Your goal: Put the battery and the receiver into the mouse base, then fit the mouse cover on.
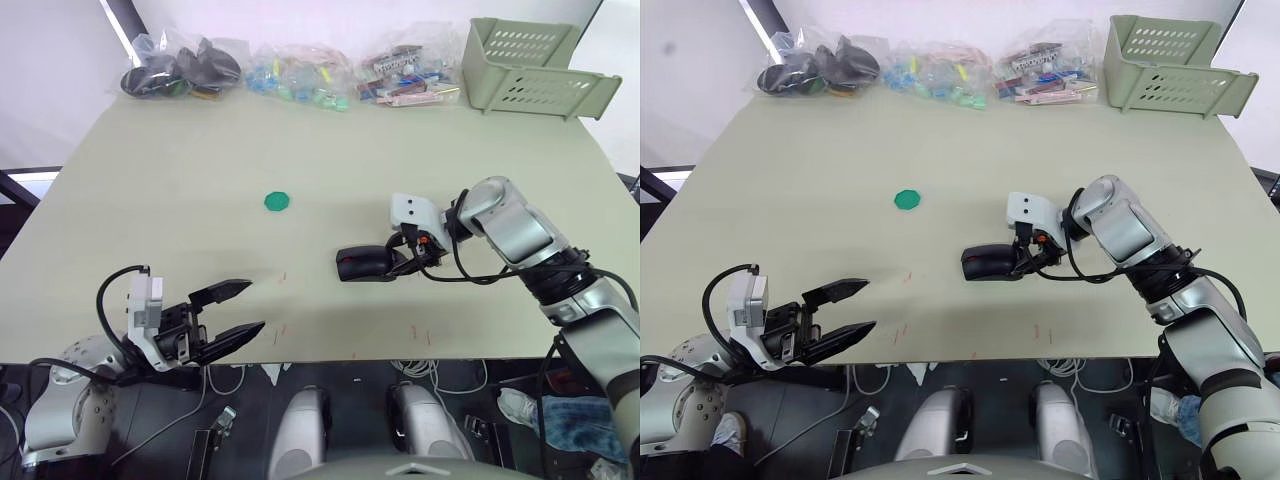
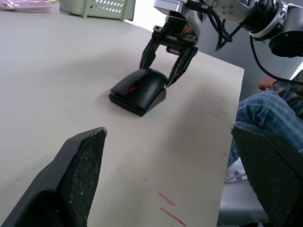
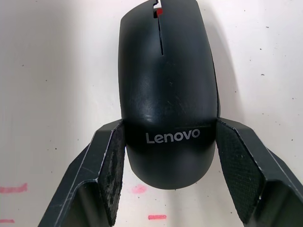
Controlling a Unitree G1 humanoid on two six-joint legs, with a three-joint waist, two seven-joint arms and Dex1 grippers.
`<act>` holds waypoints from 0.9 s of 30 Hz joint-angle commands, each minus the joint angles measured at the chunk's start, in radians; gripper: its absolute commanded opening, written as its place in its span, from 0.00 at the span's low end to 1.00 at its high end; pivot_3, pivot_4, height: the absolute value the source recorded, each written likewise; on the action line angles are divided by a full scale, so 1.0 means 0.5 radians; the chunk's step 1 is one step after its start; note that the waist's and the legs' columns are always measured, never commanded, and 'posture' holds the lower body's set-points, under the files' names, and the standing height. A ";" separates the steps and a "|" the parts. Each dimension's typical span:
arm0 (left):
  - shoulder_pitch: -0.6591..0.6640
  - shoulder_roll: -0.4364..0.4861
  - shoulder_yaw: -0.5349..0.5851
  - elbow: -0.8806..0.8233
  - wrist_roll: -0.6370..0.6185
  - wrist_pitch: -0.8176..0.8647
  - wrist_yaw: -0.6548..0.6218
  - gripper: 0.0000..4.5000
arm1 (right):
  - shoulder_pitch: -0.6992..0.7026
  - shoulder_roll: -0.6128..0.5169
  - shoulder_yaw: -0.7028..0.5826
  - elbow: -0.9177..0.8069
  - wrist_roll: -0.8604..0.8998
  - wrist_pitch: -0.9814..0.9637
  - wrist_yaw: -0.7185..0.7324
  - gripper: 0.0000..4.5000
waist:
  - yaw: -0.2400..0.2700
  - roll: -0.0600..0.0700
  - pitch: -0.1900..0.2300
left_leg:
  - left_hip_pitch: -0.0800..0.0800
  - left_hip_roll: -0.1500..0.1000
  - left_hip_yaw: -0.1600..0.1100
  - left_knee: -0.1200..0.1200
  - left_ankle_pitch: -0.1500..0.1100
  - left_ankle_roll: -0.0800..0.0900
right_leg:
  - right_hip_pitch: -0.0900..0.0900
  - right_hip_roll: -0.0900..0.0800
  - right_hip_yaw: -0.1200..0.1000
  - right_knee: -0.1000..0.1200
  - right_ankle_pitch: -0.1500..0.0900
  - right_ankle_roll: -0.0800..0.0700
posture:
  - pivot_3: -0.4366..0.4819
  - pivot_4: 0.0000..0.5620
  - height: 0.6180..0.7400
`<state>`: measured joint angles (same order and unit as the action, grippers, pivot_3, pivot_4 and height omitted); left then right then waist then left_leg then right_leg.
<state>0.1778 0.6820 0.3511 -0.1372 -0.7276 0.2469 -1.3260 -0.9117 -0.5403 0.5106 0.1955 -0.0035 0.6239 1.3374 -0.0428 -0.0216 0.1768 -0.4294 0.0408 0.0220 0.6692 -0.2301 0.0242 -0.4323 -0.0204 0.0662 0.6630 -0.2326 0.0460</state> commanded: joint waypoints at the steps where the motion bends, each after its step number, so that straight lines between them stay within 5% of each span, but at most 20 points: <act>1: -0.008 -0.001 0.005 -0.036 0.003 -0.031 0.000 1.00 | -0.045 0.018 -0.046 -0.021 0.008 -0.017 -0.029 0.52 | 0.000 0.000 0.000 | 0.000 0.000 0.000 0.000 0.000 0.000 | 0.000 0.000 0.000 0.000 0.000 0.000 | 0.48 0.27 1.00; 27: -0.003 -0.009 0.001 -0.029 0.016 -0.044 -0.005 1.00 | -0.053 -0.002 -0.053 -0.066 0.036 -0.021 -0.014 0.52 | 0.000 0.000 0.000 | 0.000 0.000 0.000 0.000 0.000 0.000 | 0.000 0.000 0.000 0.000 0.000 0.000 | 0.48 0.27 1.00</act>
<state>0.1771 0.6787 0.3440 -0.1372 -0.7107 0.2382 -1.3240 -0.9117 -0.5354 0.5106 0.1949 0.0060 0.6205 1.3264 -0.0427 -0.0215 0.1768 -0.4296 0.0408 0.0221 0.6692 -0.2301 0.0242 -0.4323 -0.0203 0.0662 0.6629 -0.2327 0.0458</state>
